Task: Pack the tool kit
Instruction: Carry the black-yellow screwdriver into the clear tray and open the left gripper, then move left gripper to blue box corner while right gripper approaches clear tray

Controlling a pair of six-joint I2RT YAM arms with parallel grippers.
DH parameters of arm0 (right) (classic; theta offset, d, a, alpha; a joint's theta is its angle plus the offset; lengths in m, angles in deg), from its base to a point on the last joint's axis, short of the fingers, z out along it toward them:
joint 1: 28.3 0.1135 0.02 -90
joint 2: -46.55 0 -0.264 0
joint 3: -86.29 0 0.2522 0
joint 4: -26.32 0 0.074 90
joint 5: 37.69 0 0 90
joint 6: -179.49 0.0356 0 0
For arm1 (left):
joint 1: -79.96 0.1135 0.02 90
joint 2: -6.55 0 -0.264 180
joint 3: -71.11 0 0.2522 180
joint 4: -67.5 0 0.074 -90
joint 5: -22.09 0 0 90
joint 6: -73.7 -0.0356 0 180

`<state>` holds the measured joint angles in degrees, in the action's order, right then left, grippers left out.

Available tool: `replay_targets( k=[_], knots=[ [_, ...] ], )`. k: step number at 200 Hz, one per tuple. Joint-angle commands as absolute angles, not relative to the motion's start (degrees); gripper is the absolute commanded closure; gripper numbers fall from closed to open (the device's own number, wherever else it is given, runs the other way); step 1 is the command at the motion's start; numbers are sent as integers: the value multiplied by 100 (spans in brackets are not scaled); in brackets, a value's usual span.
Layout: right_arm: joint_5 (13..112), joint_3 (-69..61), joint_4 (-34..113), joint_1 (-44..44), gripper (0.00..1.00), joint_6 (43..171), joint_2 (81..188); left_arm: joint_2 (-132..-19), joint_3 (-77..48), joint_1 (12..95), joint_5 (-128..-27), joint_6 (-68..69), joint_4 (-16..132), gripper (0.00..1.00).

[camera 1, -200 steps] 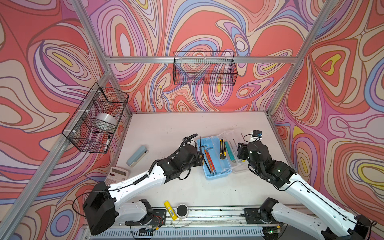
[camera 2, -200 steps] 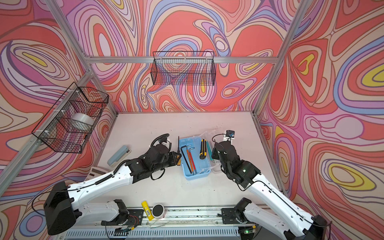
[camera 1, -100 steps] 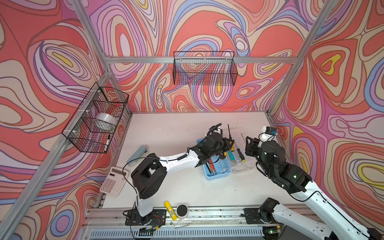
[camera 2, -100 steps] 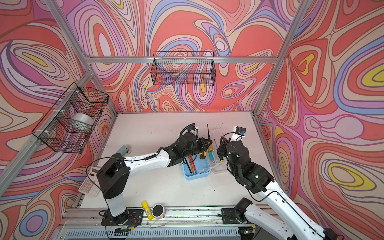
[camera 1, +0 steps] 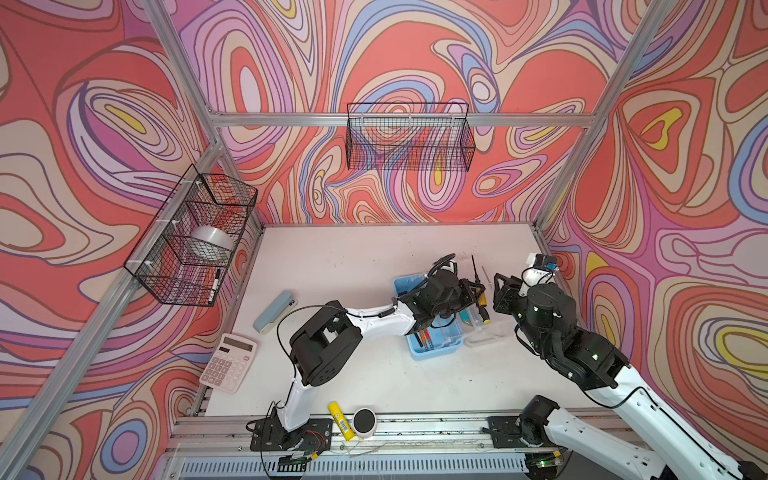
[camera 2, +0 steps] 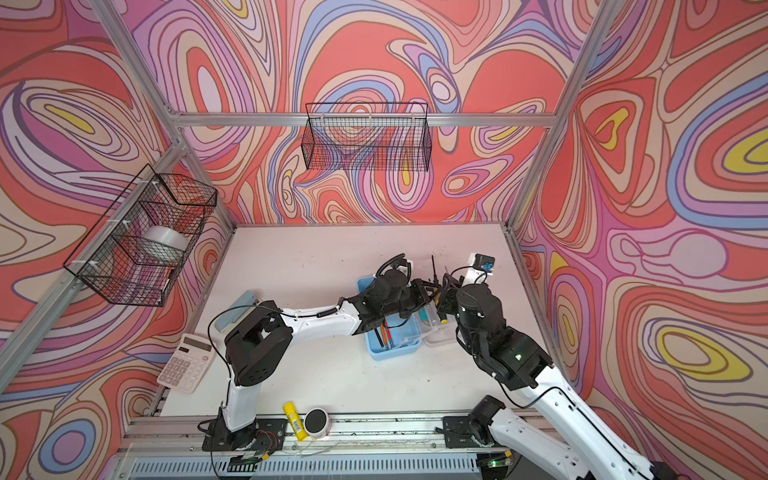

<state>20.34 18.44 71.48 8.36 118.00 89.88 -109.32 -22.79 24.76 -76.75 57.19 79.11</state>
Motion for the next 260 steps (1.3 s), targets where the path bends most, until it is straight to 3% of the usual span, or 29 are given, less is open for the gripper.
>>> replay_targets(
  k=[1, 125, 151, 190, 260],
  knots=[
    [1952, 1877, 7200, 812, 59, 11709, 8909, -11119, -2578, 2455, -7523, 5885, 7997, 100],
    [1860, 1996, 7055, 808, 59, 11573, 8964, -11573, -3274, 2306, -7356, 6019, 7328, 100],
    [1847, 2022, 7058, 814, 59, 11579, 8962, -11644, -3300, 2272, -7325, 6086, 7194, 93],
    [1829, 2061, 7028, 808, 58, 11614, 8962, -11694, -3371, 2274, -7351, 6080, 7024, 75],
    [1873, 2055, 7032, 813, 56, 11684, 9049, -11663, -3383, 2274, -7376, 5991, 6918, 63]
  ],
)
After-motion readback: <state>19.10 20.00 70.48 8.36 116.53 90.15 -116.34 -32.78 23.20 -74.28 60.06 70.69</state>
